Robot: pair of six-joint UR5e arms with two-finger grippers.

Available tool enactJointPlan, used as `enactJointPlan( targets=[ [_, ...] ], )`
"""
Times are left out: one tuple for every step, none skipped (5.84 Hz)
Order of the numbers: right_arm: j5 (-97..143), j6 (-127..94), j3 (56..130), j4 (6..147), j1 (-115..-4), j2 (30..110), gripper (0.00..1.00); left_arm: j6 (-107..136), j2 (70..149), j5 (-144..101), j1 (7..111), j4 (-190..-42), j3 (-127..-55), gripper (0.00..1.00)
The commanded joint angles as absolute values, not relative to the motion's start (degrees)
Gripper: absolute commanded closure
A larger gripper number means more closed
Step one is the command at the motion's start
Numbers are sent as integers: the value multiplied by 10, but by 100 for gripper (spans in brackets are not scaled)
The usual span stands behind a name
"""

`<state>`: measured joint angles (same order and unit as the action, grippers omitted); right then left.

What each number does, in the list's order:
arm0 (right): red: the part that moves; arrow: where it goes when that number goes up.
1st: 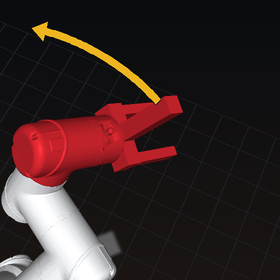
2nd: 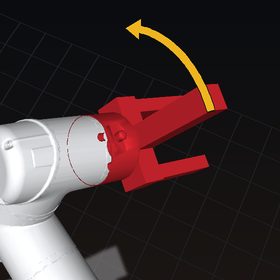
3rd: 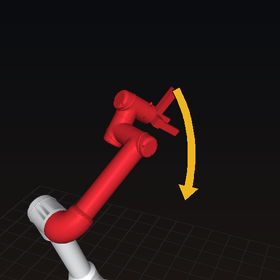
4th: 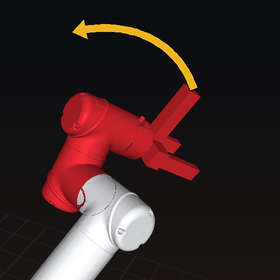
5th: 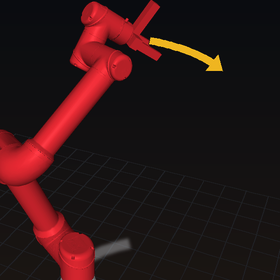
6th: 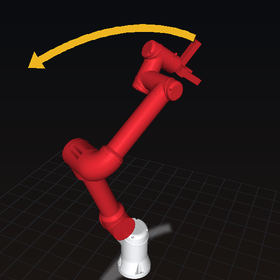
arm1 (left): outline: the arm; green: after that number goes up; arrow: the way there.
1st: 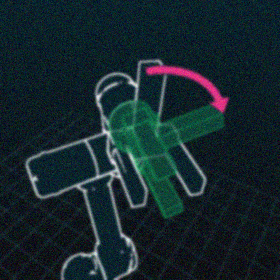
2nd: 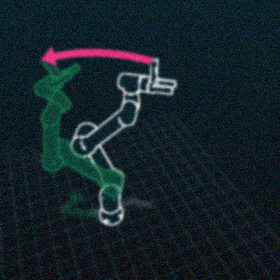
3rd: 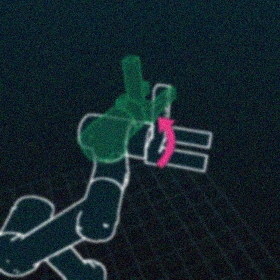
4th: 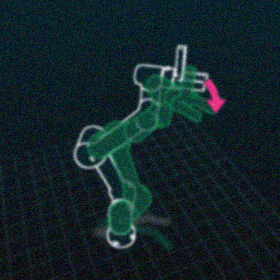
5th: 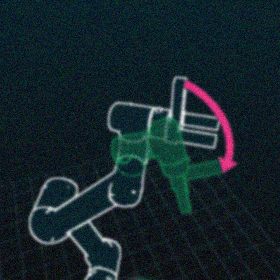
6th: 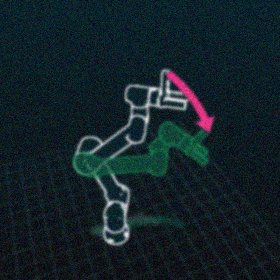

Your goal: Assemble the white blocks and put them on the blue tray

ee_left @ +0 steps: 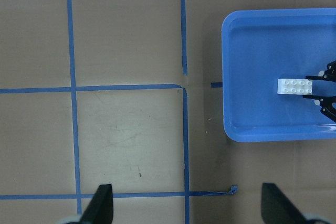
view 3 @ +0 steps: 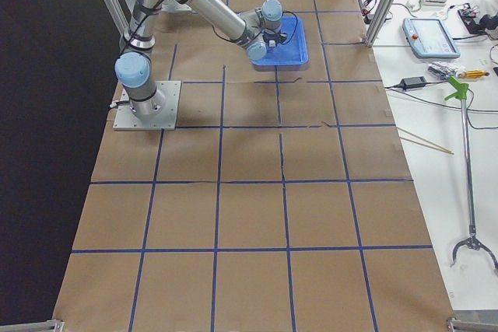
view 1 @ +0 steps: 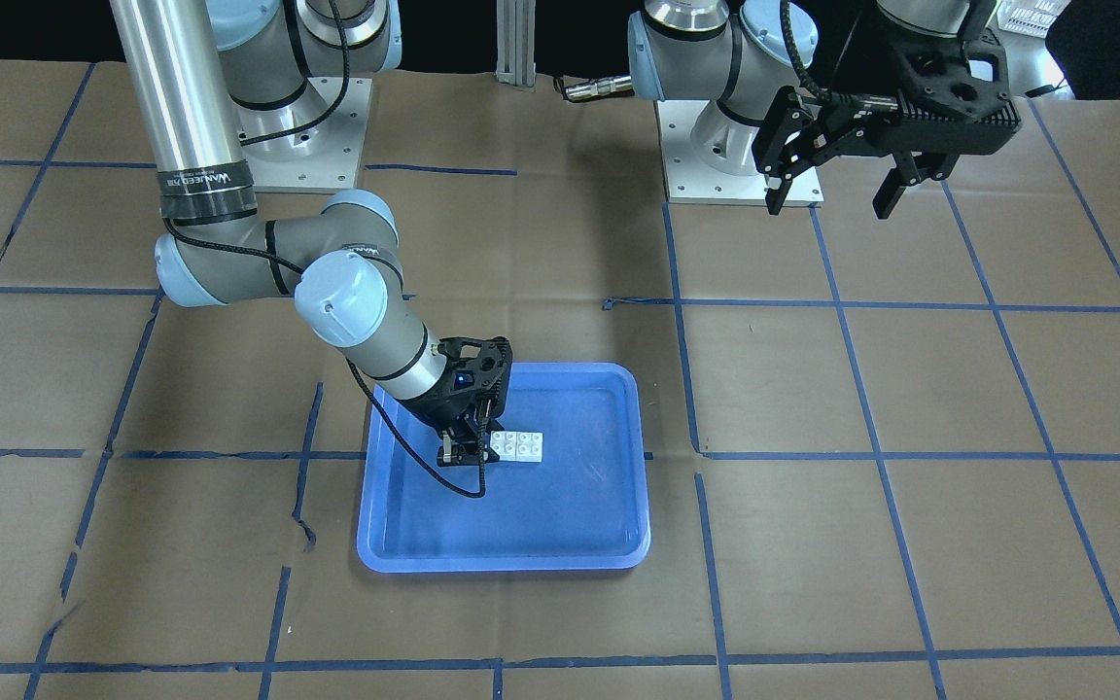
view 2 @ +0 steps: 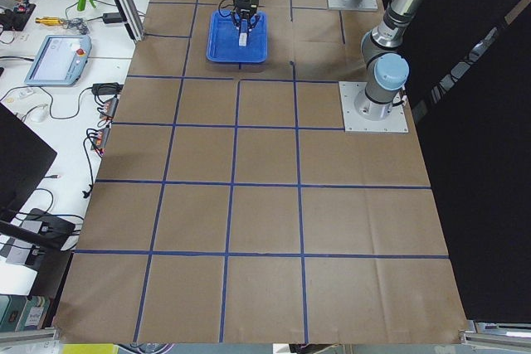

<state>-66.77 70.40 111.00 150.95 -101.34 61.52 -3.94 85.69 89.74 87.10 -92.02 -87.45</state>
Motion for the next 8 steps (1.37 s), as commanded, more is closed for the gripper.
enactJointPlan(
  targets=[
    [-666, 702, 1109, 1515, -1013, 615, 2, -40, 857, 897, 871, -920, -875, 1],
    [-669, 687, 1107, 1515, -1013, 618, 0, -40, 857, 897, 871, -920, -875, 1],
    [-673, 671, 1097, 1515, -1013, 620, 0, -40, 857, 898, 871, -920, -875, 1],
    [-680, 661, 1079, 1507, -1012, 622, 0, -40, 857, 897, 870, -920, -875, 1],
    [-702, 642, 1073, 1480, -1007, 629, 0, -40, 857, 897, 870, -920, -875, 1],
    [-721, 642, 1072, 1428, -1002, 658, 0, -39, 857, 897, 870, -920, -875, 1],
    [-748, 642, 1057, 1367, -986, 678, 0, -39, 857, 897, 871, -920, -875, 1],
    [-779, 642, 1026, 1285, -961, 699, 0, -38, 857, 897, 870, -920, -875, 1]
  ],
)
